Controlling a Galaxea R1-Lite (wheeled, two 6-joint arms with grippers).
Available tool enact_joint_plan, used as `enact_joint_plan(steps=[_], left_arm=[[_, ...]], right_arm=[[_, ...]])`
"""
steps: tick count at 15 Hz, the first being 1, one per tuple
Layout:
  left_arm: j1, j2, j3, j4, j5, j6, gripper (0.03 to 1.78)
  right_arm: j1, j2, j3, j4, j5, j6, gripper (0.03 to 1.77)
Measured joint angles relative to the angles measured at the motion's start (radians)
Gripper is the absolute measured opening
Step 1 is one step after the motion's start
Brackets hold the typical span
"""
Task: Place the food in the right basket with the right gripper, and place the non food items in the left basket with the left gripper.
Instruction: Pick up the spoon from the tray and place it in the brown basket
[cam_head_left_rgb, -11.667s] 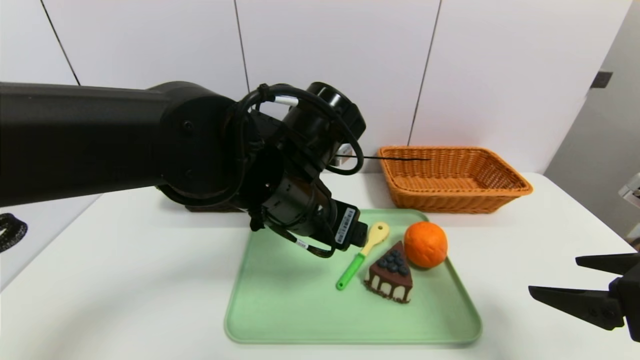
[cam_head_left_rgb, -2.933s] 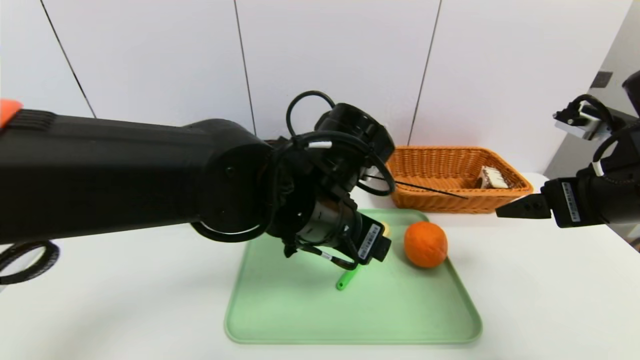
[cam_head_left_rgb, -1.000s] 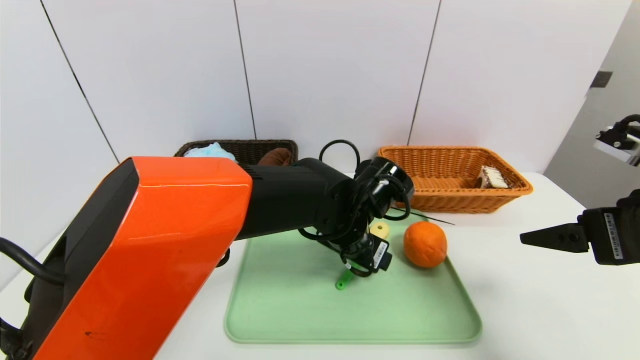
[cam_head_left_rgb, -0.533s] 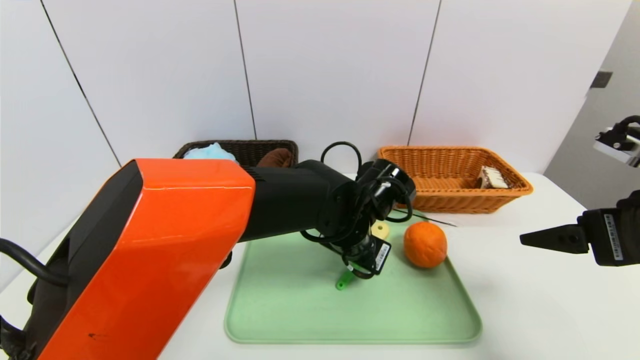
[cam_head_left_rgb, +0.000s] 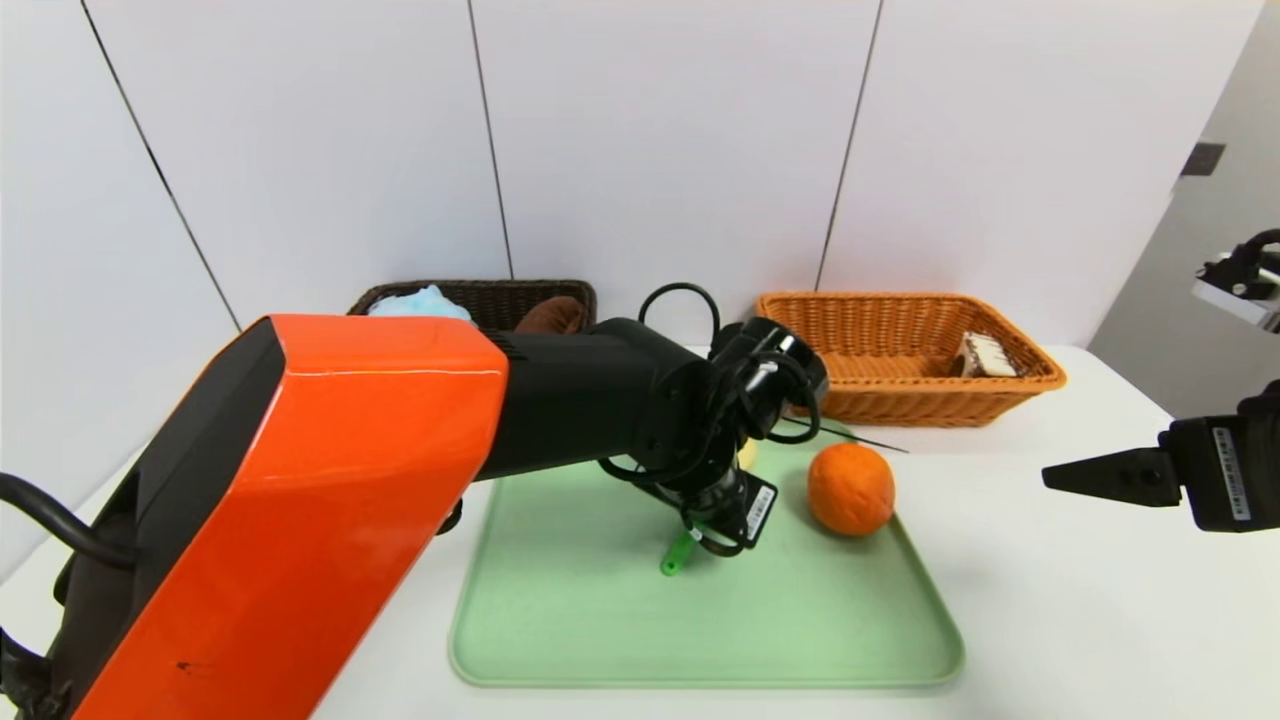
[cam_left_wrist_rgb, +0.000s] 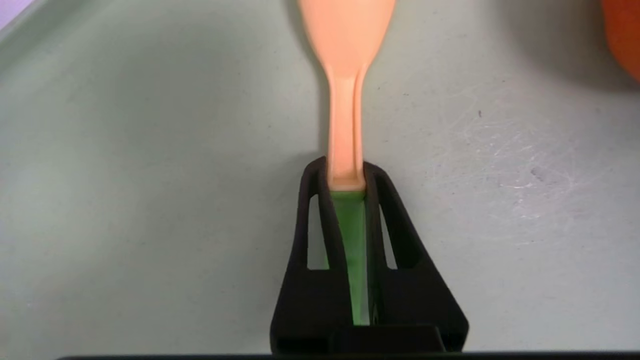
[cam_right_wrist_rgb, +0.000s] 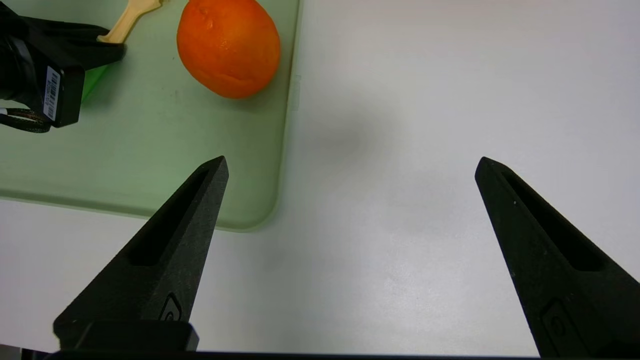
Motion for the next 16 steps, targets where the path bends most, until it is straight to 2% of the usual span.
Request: enact_joint_plan(steps=[5,10,13,16], left_arm=[[0.003,-0.033,0.000,0.006,0.005,0.001,0.15],[0.023,-0.154,-0.001,0.014,0.011,0.029,0.15],[0.061,-0.241,-0.001,0.037,0.009,0.149,0.15],[0.148,-0.315,-0.001,0.034,0.003,0.340,0.15]], right_arm=[[0.000,-0.003,0.000,-0.001,0.000,0.000,1.71],[0.000,-0.005,-0.004,-0.003,0.002,0.000,1.71],[0.000,-0.005,-0.003,-0.003,0.010,-0.002,1.71],[0.000,-0.005,-0.003,-0.004,0.011,-0.004,1.71]])
